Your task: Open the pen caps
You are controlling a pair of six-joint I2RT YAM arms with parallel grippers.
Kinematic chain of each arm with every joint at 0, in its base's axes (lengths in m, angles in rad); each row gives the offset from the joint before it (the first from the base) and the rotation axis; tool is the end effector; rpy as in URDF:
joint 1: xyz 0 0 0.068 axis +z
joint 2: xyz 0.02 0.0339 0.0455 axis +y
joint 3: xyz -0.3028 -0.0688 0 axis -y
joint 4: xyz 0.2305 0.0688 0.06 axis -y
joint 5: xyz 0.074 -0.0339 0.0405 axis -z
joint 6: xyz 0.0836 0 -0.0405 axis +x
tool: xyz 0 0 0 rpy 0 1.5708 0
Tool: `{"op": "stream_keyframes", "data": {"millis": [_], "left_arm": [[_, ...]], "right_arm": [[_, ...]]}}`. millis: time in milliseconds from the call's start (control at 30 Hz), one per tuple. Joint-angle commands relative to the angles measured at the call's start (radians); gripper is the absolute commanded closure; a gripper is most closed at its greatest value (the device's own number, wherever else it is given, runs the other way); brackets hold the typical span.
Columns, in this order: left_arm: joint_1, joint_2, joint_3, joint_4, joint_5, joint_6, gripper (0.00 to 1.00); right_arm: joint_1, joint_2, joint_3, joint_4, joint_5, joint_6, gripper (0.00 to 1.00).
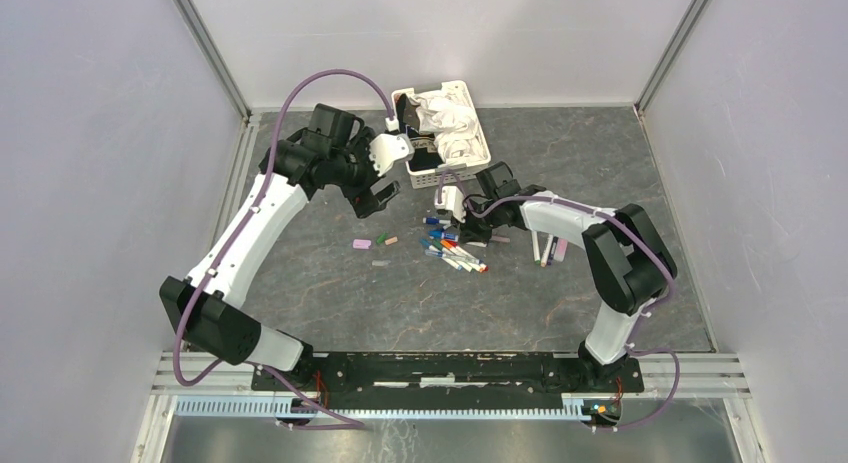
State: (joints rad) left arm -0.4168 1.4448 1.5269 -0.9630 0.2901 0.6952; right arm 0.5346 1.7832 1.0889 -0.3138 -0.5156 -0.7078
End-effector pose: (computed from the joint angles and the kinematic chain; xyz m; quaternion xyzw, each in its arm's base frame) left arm 0.2691 -0.1453 0.3737 0.5330 0.7651 -0.0883 0.3502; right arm 0.3039 0.2279 0.1840 -0.5982 0.7142 0.2208 0.2887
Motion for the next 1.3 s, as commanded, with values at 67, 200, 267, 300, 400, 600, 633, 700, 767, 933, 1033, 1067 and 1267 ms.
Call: {"op": "stream_keyframes", "data": {"millis": [67,200,267,300,400,600,633,700,767,933,1033,1067,1267], "left_arm": [[-0.003,0.003,0.025,-0.038,0.053,0.046,0.00],[-0.002,0.003,0.005,-0.076,0.099,0.090,0.00],[-0.003,-0.008,-0.027,-0.097,0.150,0.145,0.00],[-0.002,-0.017,-0.053,-0.105,0.182,0.182,0.00],[-0.006,-0.066,-0.140,-0.108,0.285,0.323,0.00],[-0.049,-0.096,-0.229,-0.064,0.311,0.458,0.00],[-0.055,-0.092,-0.230,-0.059,0.311,0.464,0.01],[-0.073,-0.087,-0.235,-0.056,0.305,0.485,0.02],[-0.093,-0.073,-0.226,-0.062,0.297,0.488,0.03],[-0.141,-0.051,-0.218,-0.074,0.290,0.495,0.07],[-0.174,-0.038,-0.227,-0.094,0.279,0.501,0.14],[-0.184,-0.034,-0.235,-0.095,0.269,0.502,0.15],[-0.218,-0.014,-0.247,-0.093,0.207,0.512,0.39]], "right_arm": [[-0.002,-0.068,0.013,0.006,-0.093,0.059,1.00],[-0.001,-0.118,0.023,0.001,-0.155,0.127,1.00],[-0.002,-0.140,0.036,-0.002,-0.210,0.188,1.00],[-0.002,-0.146,0.044,-0.004,-0.244,0.220,1.00],[-0.001,-0.153,0.059,0.001,-0.324,0.356,1.00],[0.016,-0.133,0.095,-0.067,-0.497,0.494,1.00],[0.025,-0.137,0.096,-0.073,-0.493,0.501,1.00],[0.045,-0.136,0.107,-0.097,-0.495,0.502,1.00],[0.058,-0.130,0.119,-0.111,-0.492,0.512,1.00],[0.079,-0.107,0.133,-0.096,-0.515,0.549,1.00],[0.086,-0.091,0.137,-0.079,-0.528,0.569,1.00],[0.088,-0.084,0.140,-0.080,-0.530,0.571,1.00],[0.093,-0.062,0.166,-0.086,-0.538,0.580,1.00]]}}
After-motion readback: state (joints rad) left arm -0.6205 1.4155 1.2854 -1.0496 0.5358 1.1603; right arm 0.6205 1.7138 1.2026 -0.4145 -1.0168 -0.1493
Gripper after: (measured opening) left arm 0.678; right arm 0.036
